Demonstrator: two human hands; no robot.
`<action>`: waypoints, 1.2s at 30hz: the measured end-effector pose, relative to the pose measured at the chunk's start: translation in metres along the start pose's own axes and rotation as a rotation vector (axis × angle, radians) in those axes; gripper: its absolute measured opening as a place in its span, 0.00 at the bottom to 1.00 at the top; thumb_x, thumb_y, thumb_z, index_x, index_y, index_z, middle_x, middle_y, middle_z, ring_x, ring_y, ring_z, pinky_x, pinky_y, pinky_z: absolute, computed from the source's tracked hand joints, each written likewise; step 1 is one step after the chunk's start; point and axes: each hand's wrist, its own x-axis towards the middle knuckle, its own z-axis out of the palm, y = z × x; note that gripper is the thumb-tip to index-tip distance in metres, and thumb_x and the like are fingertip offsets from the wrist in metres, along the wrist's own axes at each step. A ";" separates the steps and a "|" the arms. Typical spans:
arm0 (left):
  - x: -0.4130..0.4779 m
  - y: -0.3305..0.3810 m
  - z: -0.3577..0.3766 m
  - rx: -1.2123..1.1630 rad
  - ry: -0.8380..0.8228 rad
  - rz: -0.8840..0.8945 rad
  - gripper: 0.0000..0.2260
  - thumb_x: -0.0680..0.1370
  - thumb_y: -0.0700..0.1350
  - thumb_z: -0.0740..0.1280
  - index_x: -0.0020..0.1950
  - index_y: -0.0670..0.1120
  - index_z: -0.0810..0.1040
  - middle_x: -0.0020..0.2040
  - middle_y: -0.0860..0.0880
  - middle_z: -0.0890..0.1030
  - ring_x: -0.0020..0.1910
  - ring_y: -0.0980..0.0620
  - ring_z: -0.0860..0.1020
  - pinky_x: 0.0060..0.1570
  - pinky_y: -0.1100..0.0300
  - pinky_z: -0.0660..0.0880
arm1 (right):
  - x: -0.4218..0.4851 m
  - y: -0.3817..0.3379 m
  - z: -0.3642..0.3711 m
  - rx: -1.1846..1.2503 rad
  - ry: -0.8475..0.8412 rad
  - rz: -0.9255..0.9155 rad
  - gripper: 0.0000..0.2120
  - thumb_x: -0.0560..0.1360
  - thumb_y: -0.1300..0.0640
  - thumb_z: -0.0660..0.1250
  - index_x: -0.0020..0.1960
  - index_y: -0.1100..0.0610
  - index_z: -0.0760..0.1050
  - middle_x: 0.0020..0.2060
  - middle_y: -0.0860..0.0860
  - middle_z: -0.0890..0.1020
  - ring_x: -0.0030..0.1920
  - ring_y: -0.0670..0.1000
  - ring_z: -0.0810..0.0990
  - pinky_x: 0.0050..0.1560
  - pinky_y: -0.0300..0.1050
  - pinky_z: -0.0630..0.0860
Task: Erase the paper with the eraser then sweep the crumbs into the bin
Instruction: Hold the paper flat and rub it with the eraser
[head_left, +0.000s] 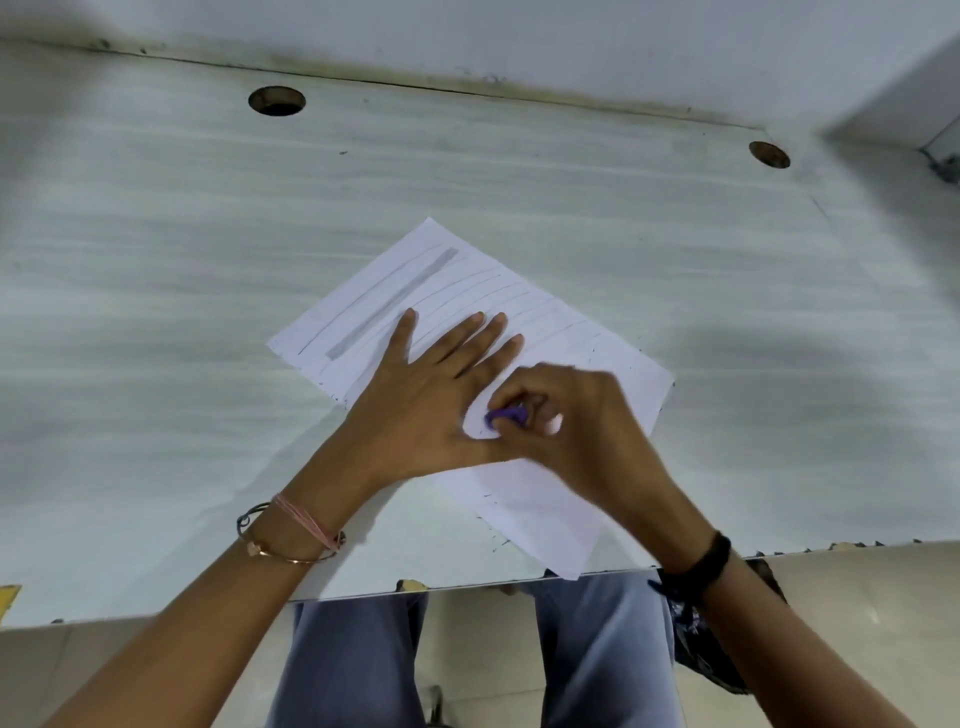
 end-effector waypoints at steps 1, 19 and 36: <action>0.000 0.000 0.000 0.002 0.002 0.002 0.43 0.70 0.78 0.45 0.80 0.58 0.46 0.80 0.57 0.44 0.78 0.60 0.41 0.74 0.37 0.40 | 0.001 0.002 0.000 0.017 0.000 0.011 0.07 0.65 0.66 0.75 0.40 0.58 0.80 0.32 0.48 0.81 0.32 0.46 0.75 0.35 0.32 0.70; 0.000 0.000 -0.001 0.004 -0.037 -0.024 0.44 0.70 0.79 0.47 0.80 0.59 0.42 0.79 0.59 0.40 0.77 0.62 0.37 0.74 0.38 0.37 | 0.015 0.021 -0.012 0.069 0.146 0.122 0.06 0.66 0.64 0.76 0.36 0.60 0.78 0.29 0.52 0.81 0.29 0.48 0.76 0.33 0.37 0.72; 0.014 0.007 -0.008 0.016 0.116 -0.036 0.39 0.71 0.77 0.47 0.75 0.57 0.64 0.73 0.55 0.66 0.71 0.52 0.65 0.67 0.42 0.59 | 0.018 0.048 -0.027 0.204 0.256 0.317 0.05 0.68 0.63 0.74 0.39 0.59 0.78 0.35 0.52 0.83 0.34 0.44 0.79 0.37 0.32 0.74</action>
